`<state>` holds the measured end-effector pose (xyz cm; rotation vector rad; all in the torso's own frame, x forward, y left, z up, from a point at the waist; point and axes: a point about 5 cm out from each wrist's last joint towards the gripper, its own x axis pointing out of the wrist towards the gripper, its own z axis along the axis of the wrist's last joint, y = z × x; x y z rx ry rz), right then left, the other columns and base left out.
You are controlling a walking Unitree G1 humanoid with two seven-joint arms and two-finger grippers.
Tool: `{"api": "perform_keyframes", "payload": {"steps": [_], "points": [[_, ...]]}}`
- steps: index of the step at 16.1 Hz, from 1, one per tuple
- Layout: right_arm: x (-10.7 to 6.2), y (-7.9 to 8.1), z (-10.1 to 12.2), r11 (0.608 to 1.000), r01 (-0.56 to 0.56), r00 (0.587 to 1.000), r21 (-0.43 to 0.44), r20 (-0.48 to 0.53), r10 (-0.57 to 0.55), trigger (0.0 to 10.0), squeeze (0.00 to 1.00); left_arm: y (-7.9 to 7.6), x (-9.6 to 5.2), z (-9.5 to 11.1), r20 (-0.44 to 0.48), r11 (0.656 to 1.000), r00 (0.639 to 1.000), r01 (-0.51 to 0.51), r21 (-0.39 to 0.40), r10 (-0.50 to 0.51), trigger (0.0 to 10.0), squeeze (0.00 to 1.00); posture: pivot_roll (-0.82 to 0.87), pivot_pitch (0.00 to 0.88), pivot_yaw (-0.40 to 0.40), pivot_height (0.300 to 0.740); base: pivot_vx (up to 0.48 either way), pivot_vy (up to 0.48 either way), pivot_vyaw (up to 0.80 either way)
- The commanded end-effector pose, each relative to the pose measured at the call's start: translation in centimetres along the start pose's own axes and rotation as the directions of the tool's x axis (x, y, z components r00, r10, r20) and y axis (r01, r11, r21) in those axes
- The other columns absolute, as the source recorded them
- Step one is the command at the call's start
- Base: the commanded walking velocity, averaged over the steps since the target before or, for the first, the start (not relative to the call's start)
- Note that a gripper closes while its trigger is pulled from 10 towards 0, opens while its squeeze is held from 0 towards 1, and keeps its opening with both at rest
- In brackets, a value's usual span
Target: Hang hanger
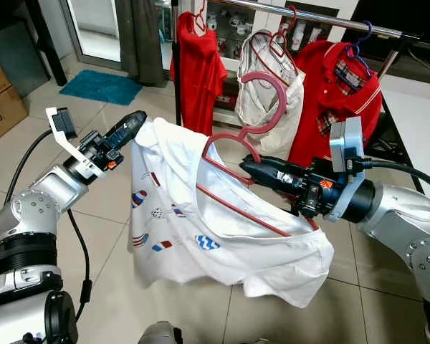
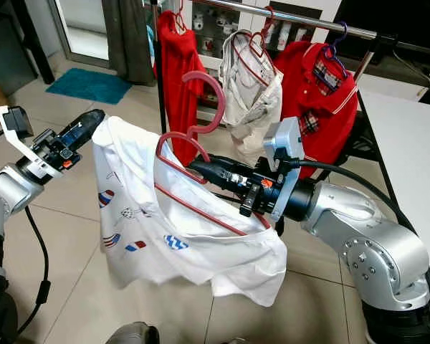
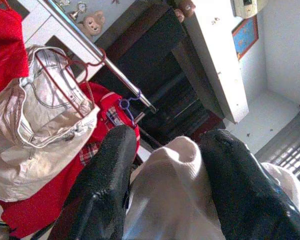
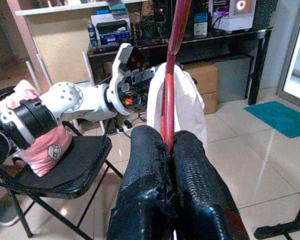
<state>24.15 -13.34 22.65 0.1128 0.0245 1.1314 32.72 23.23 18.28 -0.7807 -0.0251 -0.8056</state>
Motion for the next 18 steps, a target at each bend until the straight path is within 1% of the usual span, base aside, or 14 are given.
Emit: {"api": "perform_keyframes", "payload": {"steps": [1,7,10,11,12,14,16,17,18], "points": [[0.0,0.6,0.5,0.999,-0.033,0.999,-0.026,0.018,0.034,10.0,0.0,-0.4,0.3,-0.4,-0.027,1.0,0.999,0.02,0.01,-0.02,0.0,0.0,0.02,0.019,-0.041,0.74,0.0,0.0,0.0],[0.1,0.5,0.4,0.999,-0.03,0.999,-0.026,0.01,0.03,10.0,0.0,-0.4,0.1,-0.1,-0.021,0.999,1.0,0.017,0.032,-0.017,0.0,0.0,0.03,0.025,-0.042,0.74,0.0,0.0,0.0],[0.0,0.4,0.0,0.999,-0.021,1.0,-0.033,-0.023,0.021,10.0,0.0,-0.3,-0.1,0.2,-0.017,0.997,1.0,-0.007,0.082,0.009,0.0,0.0,0.03,0.026,-0.044,0.74,0.0,0.0,0.0],[0.0,0.3,-0.1,0.999,-0.017,0.999,-0.036,-0.037,0.015,10.0,0.0,-0.2,-0.1,0.2,-0.029,0.993,0.999,-0.021,0.118,0.025,0.0,0.0,0.03,0.028,-0.044,0.74,0.0,0.0,0.0],[0.0,0.0,-0.4,0.999,0.005,0.998,-0.041,-0.059,-0.008,10.0,0.0,0.0,-0.1,0.1,-0.054,0.98,0.997,-0.045,0.193,0.056,0.0,0.0,0.03,0.028,-0.045,0.74,0.0,0.0,0.0],[-0.1,-0.3,-0.7,0.999,0.026,0.996,-0.048,-0.081,-0.03,10.0,0.0,0.0,0.2,0.3,-0.066,0.949,0.993,-0.073,0.307,0.098,0.0,0.0,0.03,0.028,-0.045,0.74,0.0,0.0,0.0],[-0.1,-0.3,-0.8,0.998,0.026,0.996,-0.05,-0.089,-0.03,10.0,0.0,-0.2,0.7,0.6,-0.055,0.92,0.992,-0.085,0.383,0.114,0.0,0.0,0.03,0.028,-0.045,0.74,0.0,0.0,0.0],[-0.1,-0.3,-0.9,0.998,0.026,0.995,-0.053,-0.095,-0.031,10.0,0.0,-0.1,0.8,0.8,-0.043,0.898,0.989,-0.108,0.427,0.14,0.0,0.0,0.03,0.028,-0.045,0.74,0.0,0.0,0.0],[-0.1,-0.3,-1.0,0.998,0.028,0.994,-0.057,-0.104,-0.034,10.0,0.0,0.0,1.1,1.1,-0.02,0.856,0.985,-0.141,0.498,0.174,0.0,0.0,0.03,0.027,-0.045,0.74,0.0,0.0,0.0]]}}
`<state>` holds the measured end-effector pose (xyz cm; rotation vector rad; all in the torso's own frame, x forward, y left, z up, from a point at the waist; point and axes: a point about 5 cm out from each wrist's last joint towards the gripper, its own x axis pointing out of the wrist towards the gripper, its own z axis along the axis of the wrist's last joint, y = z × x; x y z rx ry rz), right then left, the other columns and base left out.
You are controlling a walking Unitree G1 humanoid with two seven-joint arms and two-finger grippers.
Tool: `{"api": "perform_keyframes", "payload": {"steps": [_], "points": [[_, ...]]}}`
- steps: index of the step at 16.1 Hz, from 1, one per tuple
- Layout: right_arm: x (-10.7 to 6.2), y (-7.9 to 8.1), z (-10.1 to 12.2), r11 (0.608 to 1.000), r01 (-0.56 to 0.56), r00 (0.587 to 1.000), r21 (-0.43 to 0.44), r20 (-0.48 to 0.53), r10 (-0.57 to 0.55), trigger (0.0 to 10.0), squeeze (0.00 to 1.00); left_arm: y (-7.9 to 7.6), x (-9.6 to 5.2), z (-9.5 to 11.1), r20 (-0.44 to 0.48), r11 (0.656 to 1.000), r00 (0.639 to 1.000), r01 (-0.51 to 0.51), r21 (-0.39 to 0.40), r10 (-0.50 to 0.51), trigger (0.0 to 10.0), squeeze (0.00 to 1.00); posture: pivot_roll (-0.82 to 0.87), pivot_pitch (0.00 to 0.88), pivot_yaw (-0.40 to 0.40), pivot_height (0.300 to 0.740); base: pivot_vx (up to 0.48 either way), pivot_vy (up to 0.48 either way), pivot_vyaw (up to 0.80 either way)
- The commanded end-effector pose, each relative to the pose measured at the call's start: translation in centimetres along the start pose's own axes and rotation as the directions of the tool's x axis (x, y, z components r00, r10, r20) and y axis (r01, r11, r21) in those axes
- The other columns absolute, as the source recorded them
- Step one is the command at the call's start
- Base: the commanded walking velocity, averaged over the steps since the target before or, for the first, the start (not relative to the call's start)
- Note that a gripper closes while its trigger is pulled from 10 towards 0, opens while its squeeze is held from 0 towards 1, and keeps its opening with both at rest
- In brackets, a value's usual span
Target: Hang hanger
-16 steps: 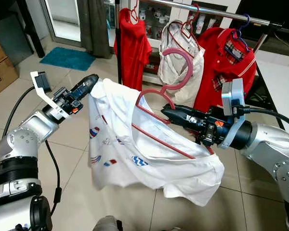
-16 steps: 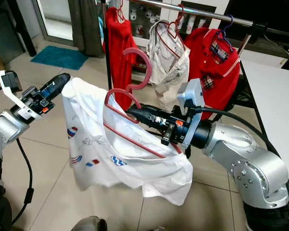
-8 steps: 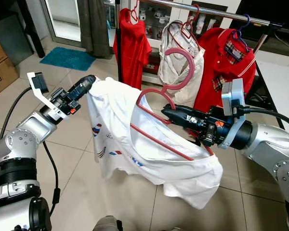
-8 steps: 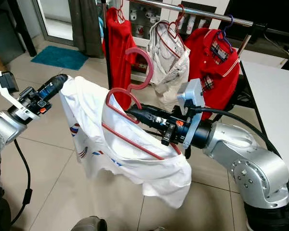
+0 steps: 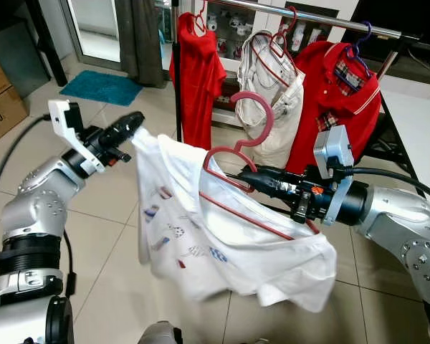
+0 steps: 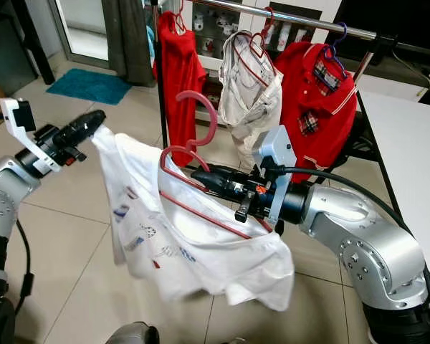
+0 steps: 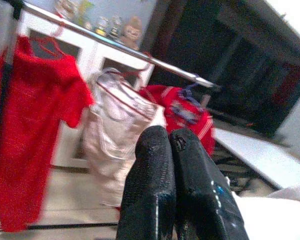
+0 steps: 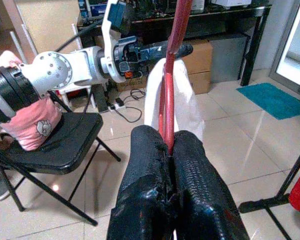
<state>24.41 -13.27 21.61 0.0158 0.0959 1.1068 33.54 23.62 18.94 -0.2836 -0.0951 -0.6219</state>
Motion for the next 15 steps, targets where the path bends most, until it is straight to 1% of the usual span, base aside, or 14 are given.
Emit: {"api": "perform_keyframes", "payload": {"steps": [1,2,3,4,5,6,8,9,10,12,13,14,15], "points": [[-0.2,0.0,-0.1,1.0,0.001,1.0,-0.016,-0.005,-0.001,10.0,0.0,0.0,0.6,0.7,0.031,0.997,0.999,-0.031,0.065,0.029,0.0,0.0,0.02,0.027,-0.045,0.74,0.0,0.0,0.0],[-0.2,0.0,-0.1,1.0,0.0,1.0,-0.016,-0.007,0.0,10.0,0.0,0.1,0.6,0.8,0.046,0.997,0.998,-0.046,0.069,0.043,0.0,0.0,0.02,0.027,-0.045,0.74,0.0,0.0,0.0],[-0.3,0.0,-0.1,1.0,0.0,1.0,-0.017,-0.01,0.0,10.0,0.0,0.4,0.5,1.2,0.078,0.996,0.995,-0.072,0.051,0.068,0.0,0.0,0.02,0.027,-0.045,0.74,0.0,0.0,0.0],[-0.3,0.1,-0.2,1.0,0.0,1.0,-0.017,-0.017,0.0,10.0,0.0,1.3,0.2,2.1,0.152,0.991,0.979,-0.135,-0.002,0.133,0.0,0.0,0.02,0.028,-0.045,0.74,0.0,0.0,0.0],[-0.4,0.1,-0.3,1.0,0.0,1.0,-0.017,-0.021,0.0,10.0,0.0,2.2,-0.3,2.8,0.211,0.979,0.956,-0.198,-0.05,0.204,0.0,0.0,0.02,0.029,-0.046,0.74,0.0,0.0,0.0],[-0.4,0.1,-0.3,1.0,-0.001,1.0,-0.015,-0.022,0.0,10.0,0.0,3.2,-1.0,3.2,0.249,0.963,0.93,-0.256,-0.09,0.27,0.0,0.0,0.02,0.031,-0.046,0.74,0.0,0.0,0.0],[-0.5,0.2,-0.3,1.0,-0.003,1.0,-0.013,-0.022,0.002,10.0,0.0,4.1,-1.6,3.6,0.276,0.941,0.899,-0.321,-0.111,0.34,0.0,0.0,0.02,0.032,-0.046,0.74,0.0,0.0,0.0],[-0.5,0.2,-0.3,1.0,-0.004,1.0,-0.012,-0.022,0.004,10.0,0.0,4.8,-2.1,3.7,0.285,0.916,0.87,-0.386,-0.114,0.402,0.0,0.0,0.01,0.034,-0.046,0.74,0.0,0.0,0.0],[-0.6,0.2,-0.3,1.0,-0.005,1.0,-0.011,-0.021,0.005,10.0,0.0,5.3,-2.4,3.4,0.263,0.9,0.861,-0.423,-0.106,0.435,0.0,0.0,0.01,0.034,-0.047,0.74,0.0,0.0,0.0],[-0.6,0.3,-0.3,1.0,-0.008,1.0,-0.01,-0.02,0.007,10.0,0.0,5.4,-2.4,2.3,0.197,0.891,0.869,-0.448,-0.071,0.453,0.0,0.0,0.01,0.034,-0.047,0.74,0.0,0.0,0.0],[-0.6,0.3,-0.3,1.0,-0.008,1.0,-0.01,-0.019,0.008,10.0,0.0,5.3,-2.3,1.9,0.179,0.889,0.872,-0.454,-0.056,0.456,0.0,0.0,0.01,0.034,-0.047,0.74,0.0,0.0,0.0],[-0.6,0.3,-0.3,1.0,-0.009,1.0,-0.01,-0.018,0.009,10.0,0.0,5.2,-2.2,1.6,0.175,0.894,0.877,-0.443,-0.069,0.448,0.0,0.0,0.01,0.033,-0.049,0.74,0.0,0.0,0.0],[-0.6,0.3,-0.3,1.0,-0.008,1.0,-0.011,-0.018,0.008,10.0,0.0,5.0,-2.1,1.1,0.157,0.898,0.885,-0.435,-0.063,0.439,0.0,0.0,0.01,0.032,-0.049,0.74,0.0,0.0,0.0]]}}
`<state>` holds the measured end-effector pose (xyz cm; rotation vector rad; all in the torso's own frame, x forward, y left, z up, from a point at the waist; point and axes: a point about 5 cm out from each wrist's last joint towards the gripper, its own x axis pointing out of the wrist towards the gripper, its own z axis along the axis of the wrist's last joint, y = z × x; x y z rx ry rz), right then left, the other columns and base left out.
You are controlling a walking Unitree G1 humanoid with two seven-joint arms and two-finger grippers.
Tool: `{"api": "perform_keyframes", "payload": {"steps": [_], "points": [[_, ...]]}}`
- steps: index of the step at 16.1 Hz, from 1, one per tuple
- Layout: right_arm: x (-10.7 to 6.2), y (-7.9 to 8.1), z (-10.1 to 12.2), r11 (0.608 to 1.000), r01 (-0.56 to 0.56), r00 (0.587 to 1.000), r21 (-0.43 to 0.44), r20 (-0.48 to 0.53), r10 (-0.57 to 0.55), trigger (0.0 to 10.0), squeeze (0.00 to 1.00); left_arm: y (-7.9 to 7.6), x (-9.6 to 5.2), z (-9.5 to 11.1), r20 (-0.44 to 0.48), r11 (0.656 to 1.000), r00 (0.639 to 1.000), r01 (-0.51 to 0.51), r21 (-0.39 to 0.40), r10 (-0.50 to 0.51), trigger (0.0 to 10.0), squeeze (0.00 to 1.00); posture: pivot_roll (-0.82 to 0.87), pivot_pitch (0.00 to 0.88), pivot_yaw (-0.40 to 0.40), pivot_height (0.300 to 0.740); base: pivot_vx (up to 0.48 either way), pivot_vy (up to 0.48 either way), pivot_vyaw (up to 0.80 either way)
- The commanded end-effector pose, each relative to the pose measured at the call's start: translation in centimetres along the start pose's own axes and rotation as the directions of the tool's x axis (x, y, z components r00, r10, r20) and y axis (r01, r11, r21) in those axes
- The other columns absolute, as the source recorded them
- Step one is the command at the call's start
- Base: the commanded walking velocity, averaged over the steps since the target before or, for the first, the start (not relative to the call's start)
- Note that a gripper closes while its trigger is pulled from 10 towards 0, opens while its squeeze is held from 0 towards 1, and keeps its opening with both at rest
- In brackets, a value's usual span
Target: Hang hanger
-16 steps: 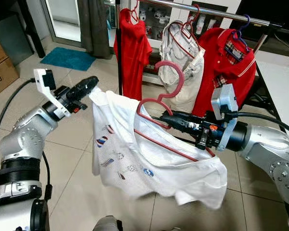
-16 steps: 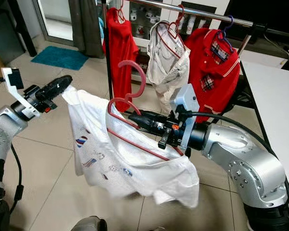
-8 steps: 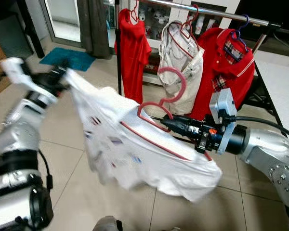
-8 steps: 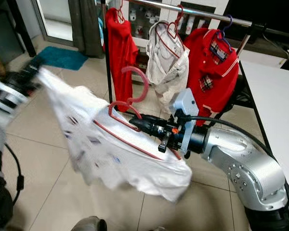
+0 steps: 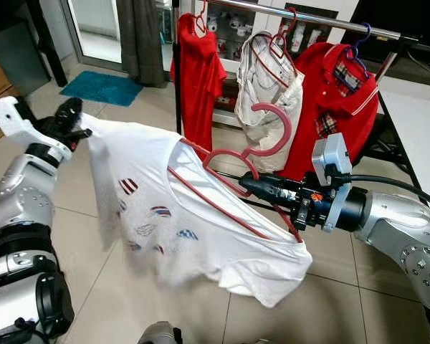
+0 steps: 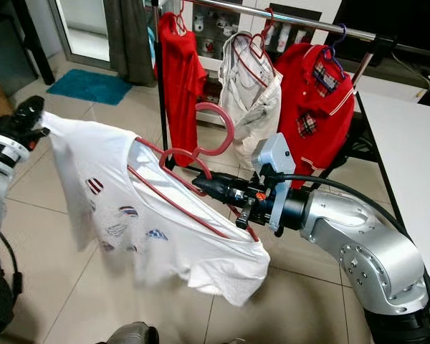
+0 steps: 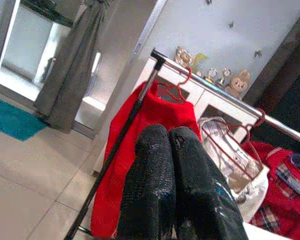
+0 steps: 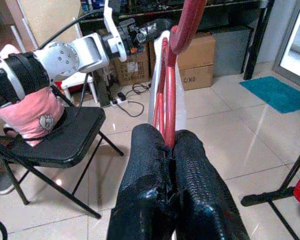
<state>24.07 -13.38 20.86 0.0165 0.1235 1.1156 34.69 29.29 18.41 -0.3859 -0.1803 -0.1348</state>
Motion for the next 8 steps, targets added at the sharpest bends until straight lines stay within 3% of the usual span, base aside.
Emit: {"api": "perform_keyframes", "payload": {"steps": [1,5,6,7,8], "points": [[-0.4,0.1,0.5,1.0,0.002,1.0,-0.026,0.004,-0.002,10.0,0.0,-0.3,0.1,-0.1,-0.008,1.0,1.0,0.013,0.02,-0.013,0.0,0.0,0.01,0.032,-0.049,0.74,0.0,0.0,0.0],[-0.5,0.1,0.4,1.0,0.005,1.0,-0.023,0.003,-0.005,10.0,0.0,1.3,-0.6,-0.9,-0.041,0.991,0.991,-0.122,0.061,0.124,0.0,0.0,0.01,0.033,-0.052,0.74,0.0,0.0,0.0],[-0.5,-0.1,0.3,1.0,0.014,1.0,-0.017,-0.001,-0.014,10.0,0.0,1.3,-0.7,-0.8,-0.018,0.992,0.992,-0.126,0.022,0.126,10.0,0.0,0.01,0.034,-0.052,0.74,0.0,0.0,0.0],[-0.5,-0.3,0.1,0.999,0.032,0.999,-0.009,-0.009,-0.032,10.0,0.0,0.8,-0.8,-1.0,-0.018,0.996,0.996,-0.084,0.019,0.085,10.0,1.0,0.01,0.034,-0.053,0.74,0.0,0.0,0.0],[-0.5,-0.4,0.0,0.999,0.042,0.999,-0.005,-0.013,-0.042,10.0,0.0,0.6,-0.9,-1.1,-0.023,0.997,0.997,-0.071,0.035,0.072,10.0,1.0,0.02,0.035,-0.054,0.74,0.0,0.0,0.0]]}}
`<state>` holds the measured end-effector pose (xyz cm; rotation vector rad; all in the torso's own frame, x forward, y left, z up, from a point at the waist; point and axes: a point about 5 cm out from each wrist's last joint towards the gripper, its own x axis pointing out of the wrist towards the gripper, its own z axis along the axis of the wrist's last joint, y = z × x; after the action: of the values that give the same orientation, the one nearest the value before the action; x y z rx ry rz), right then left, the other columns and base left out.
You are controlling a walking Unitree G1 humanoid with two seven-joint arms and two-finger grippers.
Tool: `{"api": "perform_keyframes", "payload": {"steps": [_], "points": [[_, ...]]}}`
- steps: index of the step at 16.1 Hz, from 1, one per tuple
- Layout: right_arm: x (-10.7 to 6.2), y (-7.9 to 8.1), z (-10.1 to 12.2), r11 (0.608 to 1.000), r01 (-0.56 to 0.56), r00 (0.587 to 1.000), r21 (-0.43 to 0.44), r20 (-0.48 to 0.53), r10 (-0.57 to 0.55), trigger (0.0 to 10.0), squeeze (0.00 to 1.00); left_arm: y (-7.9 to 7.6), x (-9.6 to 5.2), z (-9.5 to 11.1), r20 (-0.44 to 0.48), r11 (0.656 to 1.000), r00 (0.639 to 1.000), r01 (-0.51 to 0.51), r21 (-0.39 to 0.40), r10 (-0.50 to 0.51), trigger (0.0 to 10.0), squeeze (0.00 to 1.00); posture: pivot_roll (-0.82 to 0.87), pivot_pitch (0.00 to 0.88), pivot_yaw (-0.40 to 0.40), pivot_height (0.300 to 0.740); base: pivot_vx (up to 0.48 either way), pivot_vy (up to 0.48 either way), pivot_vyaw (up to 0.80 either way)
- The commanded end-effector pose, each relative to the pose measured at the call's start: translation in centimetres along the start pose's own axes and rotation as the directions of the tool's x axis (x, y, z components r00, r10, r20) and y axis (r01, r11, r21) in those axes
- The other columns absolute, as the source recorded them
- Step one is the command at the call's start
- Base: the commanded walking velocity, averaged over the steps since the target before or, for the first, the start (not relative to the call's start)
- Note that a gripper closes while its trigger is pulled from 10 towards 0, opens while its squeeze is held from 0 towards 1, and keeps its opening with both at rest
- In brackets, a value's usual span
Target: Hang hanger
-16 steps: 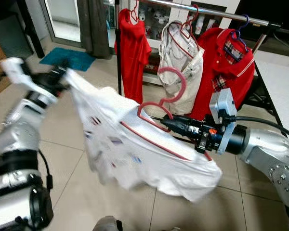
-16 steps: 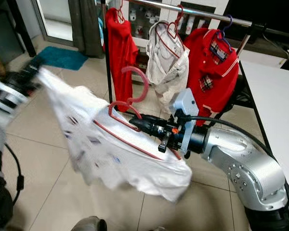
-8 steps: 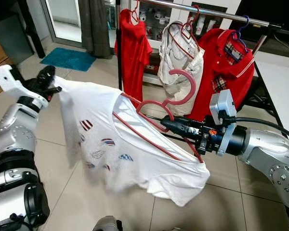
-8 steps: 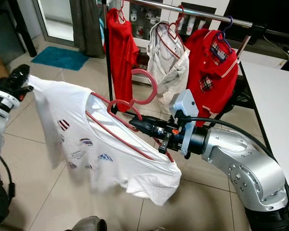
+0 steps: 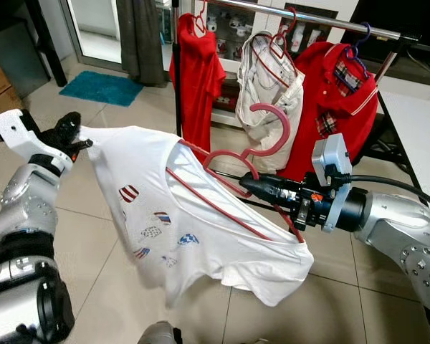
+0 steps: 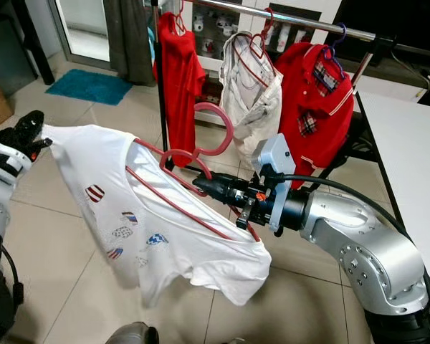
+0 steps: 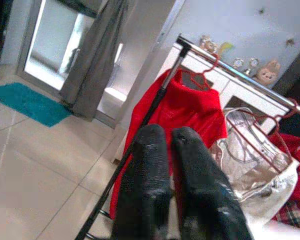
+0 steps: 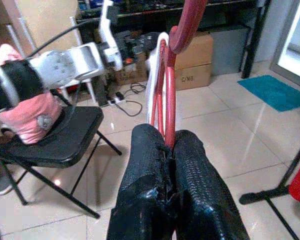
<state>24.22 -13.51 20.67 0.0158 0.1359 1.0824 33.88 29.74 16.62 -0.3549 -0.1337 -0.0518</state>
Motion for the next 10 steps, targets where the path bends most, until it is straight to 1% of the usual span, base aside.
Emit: {"api": "perform_keyframes", "payload": {"steps": [1,2,3,5,6,7,8,9,10], "points": [[-0.5,-1.0,-0.3,0.996,0.09,0.996,0.022,-0.023,-0.089,10.0,0.0,-0.8,0.1,0.0,-0.012,0.998,0.999,0.047,0.045,-0.047,10.0,1.0,0.02,0.035,-0.054,0.74,0.0,0.0,0.0],[-0.7,-1.6,-0.8,0.986,0.153,0.988,0.069,-0.031,-0.151,10.0,0.0,-0.9,-0.1,-0.2,-0.026,0.997,0.998,0.062,0.054,-0.061,10.0,1.0,0.02,0.037,-0.054,0.74,0.0,0.0,0.0],[-0.8,-1.7,-0.9,0.984,0.163,0.986,0.077,-0.029,-0.161,10.0,0.0,-1.0,-0.2,-0.3,-0.033,0.996,0.997,0.066,0.067,-0.064,10.0,1.0,0.02,0.038,-0.054,0.74,0.0,0.0,0.0],[-0.9,-1.8,-1.7,0.974,0.205,0.979,0.1,-0.043,-0.202,10.0,0.0,-1.8,-0.7,-0.8,-0.076,0.981,0.991,0.118,0.151,-0.107,10.0,1.0,0.03,0.04,-0.058,0.74,0.0,0.0,0.0],[-0.9,-1.8,-2.0,0.97,0.222,0.975,0.103,-0.049,-0.218,10.0,0.0,-2.1,-0.9,-0.9,-0.085,0.976,0.989,0.131,0.172,-0.118,10.0,1.0,0.03,0.04,-0.058,0.74,0.0,0.0,0.0],[-0.9,-2.0,-2.4,0.957,0.268,0.963,0.111,-0.052,-0.264,10.0,0.0,-2.6,-1.1,-1.1,-0.094,0.969,0.988,0.141,0.202,-0.124,10.0,1.0,0.04,0.04,-0.057,0.74,0.0,0.0,0.0],[-0.8,-3.1,-3.3,0.879,0.458,0.889,0.135,-0.033,-0.458,10.0,0.0,-4.3,-1.7,-2.1,-0.133,0.961,0.984,0.147,0.233,-0.118,10.0,1.0,0.04,0.043,-0.052,0.74,0.0,0.0,0.0],[-0.8,-3.5,-3.7,0.834,0.524,0.849,0.172,-0.022,-0.528,10.0,0.0,-5.0,-2.0,-2.6,-0.156,0.958,0.98,0.157,0.242,-0.121,10.0,0.98,0.04,0.043,-0.05,0.74,0.0,0.0,0.0],[-0.7,-3.8,-4.0,0.786,0.581,0.806,0.211,-0.013,-0.592,10.0,0.0,-6.4,-2.3,-3.6,-0.196,0.94,0.968,0.205,0.273,-0.155,10.0,0.0,0.04,0.046,-0.047,0.74,0.0,0.0,0.0]]}}
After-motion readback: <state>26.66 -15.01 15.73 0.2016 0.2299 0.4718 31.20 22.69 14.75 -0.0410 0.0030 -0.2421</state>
